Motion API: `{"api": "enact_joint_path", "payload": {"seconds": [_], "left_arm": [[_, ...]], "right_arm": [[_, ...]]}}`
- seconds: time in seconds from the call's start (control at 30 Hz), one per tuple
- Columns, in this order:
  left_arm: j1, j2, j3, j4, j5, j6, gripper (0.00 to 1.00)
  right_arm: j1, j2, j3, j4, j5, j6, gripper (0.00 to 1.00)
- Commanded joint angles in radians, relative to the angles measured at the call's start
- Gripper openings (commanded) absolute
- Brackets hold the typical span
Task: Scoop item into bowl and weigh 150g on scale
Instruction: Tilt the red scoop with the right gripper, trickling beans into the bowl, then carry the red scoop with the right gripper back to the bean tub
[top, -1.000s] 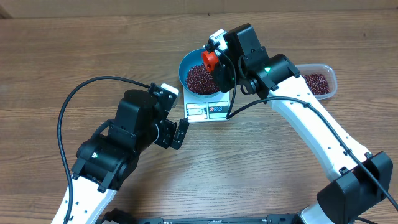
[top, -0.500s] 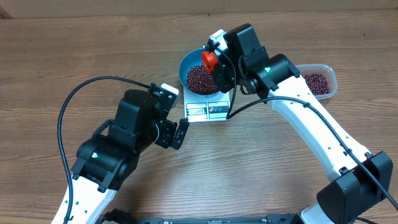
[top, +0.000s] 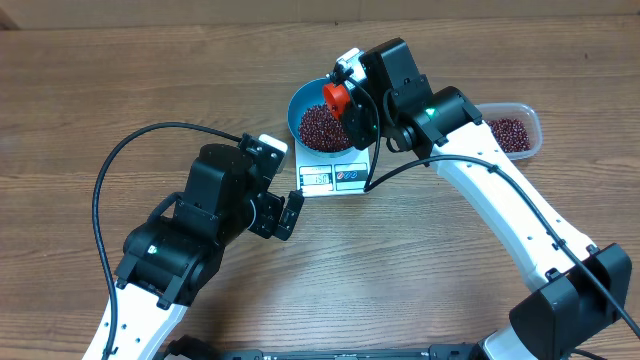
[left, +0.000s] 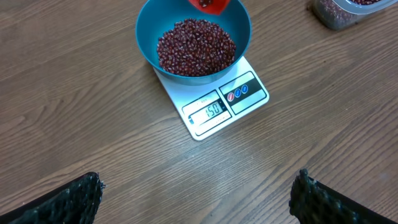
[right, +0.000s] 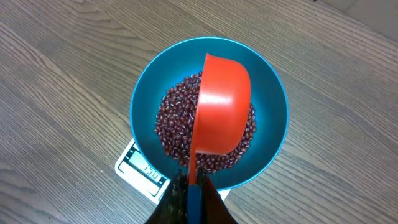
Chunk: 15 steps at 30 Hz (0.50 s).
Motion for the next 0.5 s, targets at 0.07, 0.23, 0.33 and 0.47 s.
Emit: {"api": "enact_joint_path", "payload": {"seconds": [0.07, 0.23, 0.33, 0.47], "left_arm": [[-0.006, 0.005, -0.003, 0.002, -0.006, -0.006, 0.99], [-0.006, 0.005, -0.003, 0.002, -0.006, -0.006, 0.99], [-0.006, 0.005, -0.003, 0.002, -0.006, -0.006, 1.00], [-0.006, 0.005, -0.003, 0.002, -0.006, -0.006, 0.99]], "right_arm": [[-0.006, -0.037, 0.006, 0.004, -0.002, -0.003, 0.04], [-0.006, -0.037, 0.006, 0.003, -0.002, -0.003, 0.04], [-0.006, -0.037, 0.006, 0.003, -0.004, 0.000, 0.04], [-0.018, -0.037, 0.006, 0.003, -0.069, 0.050, 0.04]]}}
